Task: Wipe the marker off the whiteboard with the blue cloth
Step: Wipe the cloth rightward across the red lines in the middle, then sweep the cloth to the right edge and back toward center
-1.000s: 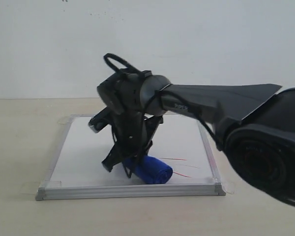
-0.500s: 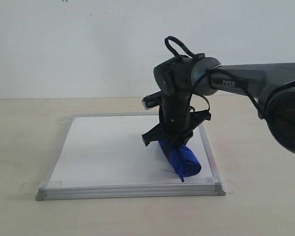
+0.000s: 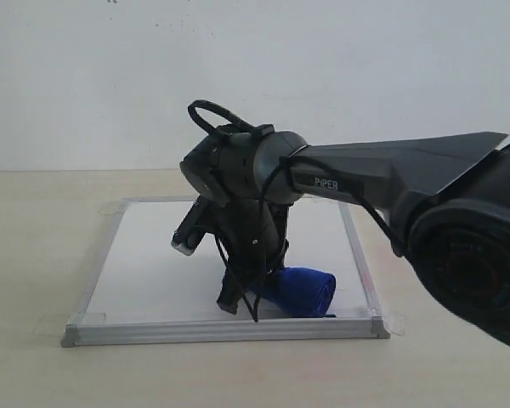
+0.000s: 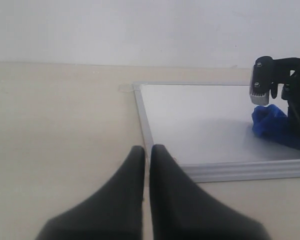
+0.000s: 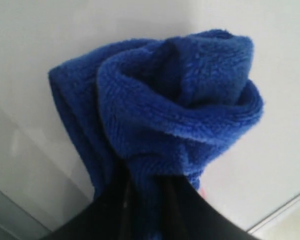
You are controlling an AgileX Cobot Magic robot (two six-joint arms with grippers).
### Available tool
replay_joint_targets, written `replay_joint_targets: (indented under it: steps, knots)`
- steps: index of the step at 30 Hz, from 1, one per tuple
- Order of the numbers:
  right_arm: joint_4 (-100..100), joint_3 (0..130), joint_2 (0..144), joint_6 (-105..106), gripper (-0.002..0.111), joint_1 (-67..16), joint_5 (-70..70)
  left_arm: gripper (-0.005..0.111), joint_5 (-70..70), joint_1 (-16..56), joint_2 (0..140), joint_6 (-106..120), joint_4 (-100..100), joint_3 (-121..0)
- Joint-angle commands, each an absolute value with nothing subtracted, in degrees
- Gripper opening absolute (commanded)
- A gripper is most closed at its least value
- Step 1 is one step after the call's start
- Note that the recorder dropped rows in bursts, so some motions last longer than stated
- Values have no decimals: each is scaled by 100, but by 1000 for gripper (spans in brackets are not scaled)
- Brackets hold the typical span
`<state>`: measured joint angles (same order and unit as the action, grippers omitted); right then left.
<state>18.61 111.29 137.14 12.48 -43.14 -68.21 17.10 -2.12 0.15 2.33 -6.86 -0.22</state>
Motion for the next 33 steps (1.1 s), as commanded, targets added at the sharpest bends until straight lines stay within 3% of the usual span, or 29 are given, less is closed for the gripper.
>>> replay_joint_targets:
  steps: [1,7,15,33]
  knots:
    - [1670,10931,13986,744,-1,-3981,-6996,4,1717,-228,0,260,-660,0]
    - [1445,10239,13849,744,-1,-2816,-6996,4,1717,-228,0,260,-660,0]
    - [1686,9437,13401,680,-1,-2085,-6996,4,1717,-228,0,260,-660,0]
    - [1034,9375,12578,2747,-1,-2848,-6996,4,1717,-228,0,260,-660,0]
